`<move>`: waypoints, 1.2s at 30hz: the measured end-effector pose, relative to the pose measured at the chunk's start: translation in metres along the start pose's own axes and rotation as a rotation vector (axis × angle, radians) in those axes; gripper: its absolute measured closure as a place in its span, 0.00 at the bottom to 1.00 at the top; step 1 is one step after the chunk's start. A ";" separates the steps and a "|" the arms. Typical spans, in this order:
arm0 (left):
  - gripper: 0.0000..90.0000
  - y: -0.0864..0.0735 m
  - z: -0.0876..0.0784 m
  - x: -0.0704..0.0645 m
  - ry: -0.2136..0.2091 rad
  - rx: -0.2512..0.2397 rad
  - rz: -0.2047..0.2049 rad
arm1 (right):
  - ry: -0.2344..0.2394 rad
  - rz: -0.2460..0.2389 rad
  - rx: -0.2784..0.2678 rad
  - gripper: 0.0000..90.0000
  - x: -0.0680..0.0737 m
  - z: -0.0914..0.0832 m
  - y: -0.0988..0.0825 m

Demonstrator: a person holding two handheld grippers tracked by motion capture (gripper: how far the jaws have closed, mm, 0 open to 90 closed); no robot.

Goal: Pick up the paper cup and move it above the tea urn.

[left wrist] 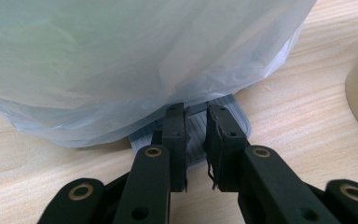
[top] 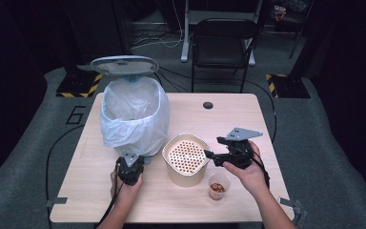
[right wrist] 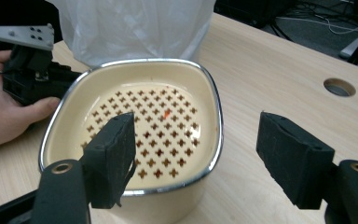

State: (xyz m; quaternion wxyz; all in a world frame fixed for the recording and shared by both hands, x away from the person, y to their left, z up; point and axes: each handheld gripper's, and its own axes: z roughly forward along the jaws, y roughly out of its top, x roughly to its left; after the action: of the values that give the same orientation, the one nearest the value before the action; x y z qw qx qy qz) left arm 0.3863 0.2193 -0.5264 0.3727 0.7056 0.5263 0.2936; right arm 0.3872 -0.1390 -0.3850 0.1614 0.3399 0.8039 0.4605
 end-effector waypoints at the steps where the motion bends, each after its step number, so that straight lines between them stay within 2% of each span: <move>1: 0.87 0.000 0.000 0.000 0.001 0.002 0.003 | 0.001 0.003 0.003 0.32 -0.001 -0.001 -0.005; 5: 0.87 0.000 0.000 0.000 0.001 -0.001 0.002 | 0.006 0.018 0.003 0.37 -0.001 -0.006 -0.017; 8: 0.87 0.000 0.000 0.000 0.001 0.001 0.001 | 0.014 0.021 -0.001 0.37 -0.001 -0.008 -0.022; 11: 0.87 0.000 0.000 0.000 -0.002 -0.009 -0.014 | 0.044 0.009 0.017 0.26 0.002 -0.008 -0.036; 17: 0.87 0.000 0.000 0.000 -0.001 -0.002 -0.004 | 0.050 -0.012 0.040 0.17 0.011 -0.007 -0.055; 22: 0.87 0.000 0.000 0.000 0.002 0.001 0.002 | 0.052 -0.015 0.046 0.16 0.017 -0.008 -0.064; 28: 0.87 0.000 0.000 0.000 0.007 0.000 0.007 | 0.085 -0.008 0.063 0.16 0.024 -0.008 -0.076; 36: 0.87 0.000 0.000 0.000 0.006 0.000 0.005 | 0.073 -0.037 0.080 0.17 0.028 -0.004 -0.090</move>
State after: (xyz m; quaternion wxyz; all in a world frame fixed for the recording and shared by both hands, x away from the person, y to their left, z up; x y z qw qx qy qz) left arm 0.3861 0.2191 -0.5263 0.3704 0.7060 0.5257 0.2967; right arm 0.3291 -0.1534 -0.4574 0.1269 0.3139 0.8332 0.4371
